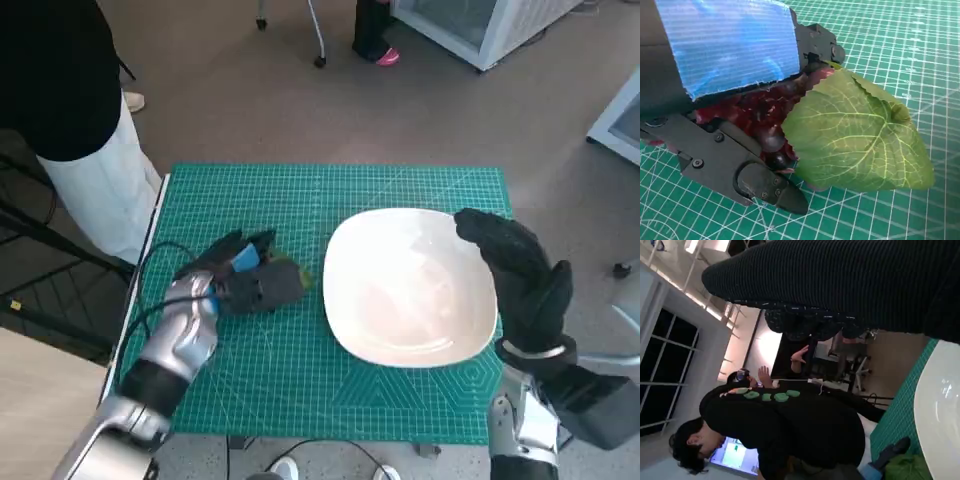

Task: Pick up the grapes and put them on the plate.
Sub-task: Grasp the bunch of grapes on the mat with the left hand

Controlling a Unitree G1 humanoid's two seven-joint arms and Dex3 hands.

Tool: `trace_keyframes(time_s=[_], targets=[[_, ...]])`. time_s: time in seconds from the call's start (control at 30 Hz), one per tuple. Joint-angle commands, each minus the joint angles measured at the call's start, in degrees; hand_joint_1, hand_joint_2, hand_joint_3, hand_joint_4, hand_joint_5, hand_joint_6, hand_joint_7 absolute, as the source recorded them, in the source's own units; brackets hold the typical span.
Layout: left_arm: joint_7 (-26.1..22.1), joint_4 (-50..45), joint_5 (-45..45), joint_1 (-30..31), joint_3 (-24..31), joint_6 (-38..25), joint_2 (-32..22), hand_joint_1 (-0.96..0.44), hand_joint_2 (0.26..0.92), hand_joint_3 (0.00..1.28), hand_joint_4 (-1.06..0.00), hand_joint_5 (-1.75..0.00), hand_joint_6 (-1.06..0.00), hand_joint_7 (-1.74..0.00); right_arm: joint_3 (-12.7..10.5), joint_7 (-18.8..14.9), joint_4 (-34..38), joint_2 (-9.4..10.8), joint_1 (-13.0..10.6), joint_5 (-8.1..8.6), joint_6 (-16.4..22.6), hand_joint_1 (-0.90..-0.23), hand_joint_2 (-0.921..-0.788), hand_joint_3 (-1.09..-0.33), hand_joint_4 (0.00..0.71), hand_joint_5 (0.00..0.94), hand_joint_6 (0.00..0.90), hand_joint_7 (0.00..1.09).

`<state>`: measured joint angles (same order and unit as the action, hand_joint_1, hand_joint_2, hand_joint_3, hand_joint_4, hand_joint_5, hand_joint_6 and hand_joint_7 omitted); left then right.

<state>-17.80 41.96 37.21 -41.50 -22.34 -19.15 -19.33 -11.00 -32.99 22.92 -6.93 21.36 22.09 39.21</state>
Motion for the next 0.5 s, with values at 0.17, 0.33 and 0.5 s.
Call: trace_keyframes(time_s=[0.17,0.33,0.5], targets=[[0.1,10.8,-1.4,0.1,-1.9,1.5,2.6,-0.46,0.739,0.0,0.0,0.0,-0.15,0.0,0.1,0.6,-0.2,-0.1,-1.5,-0.37,-0.7,-0.427,-0.921,-0.561,0.612,0.001,0.562,0.0],[1.0,13.3,-2.3,-0.3,-1.8,3.5,2.8,-0.45,0.74,0.0,0.0,0.0,-0.16,0.0,0.1,0.7,0.0,0.0,-1.3,-0.4,-0.7,-0.427,-0.921,-0.563,0.611,0.001,0.561,0.0],[2.1,14.7,-3.1,-0.4,-1.7,5.3,2.7,-0.43,0.741,0.0,-0.01,0.0,-0.19,-0.02,0.2,0.9,-0.3,0.1,-1.4,-0.44,-0.7,-0.427,-0.921,-0.564,0.611,0.0,0.56,0.0]])
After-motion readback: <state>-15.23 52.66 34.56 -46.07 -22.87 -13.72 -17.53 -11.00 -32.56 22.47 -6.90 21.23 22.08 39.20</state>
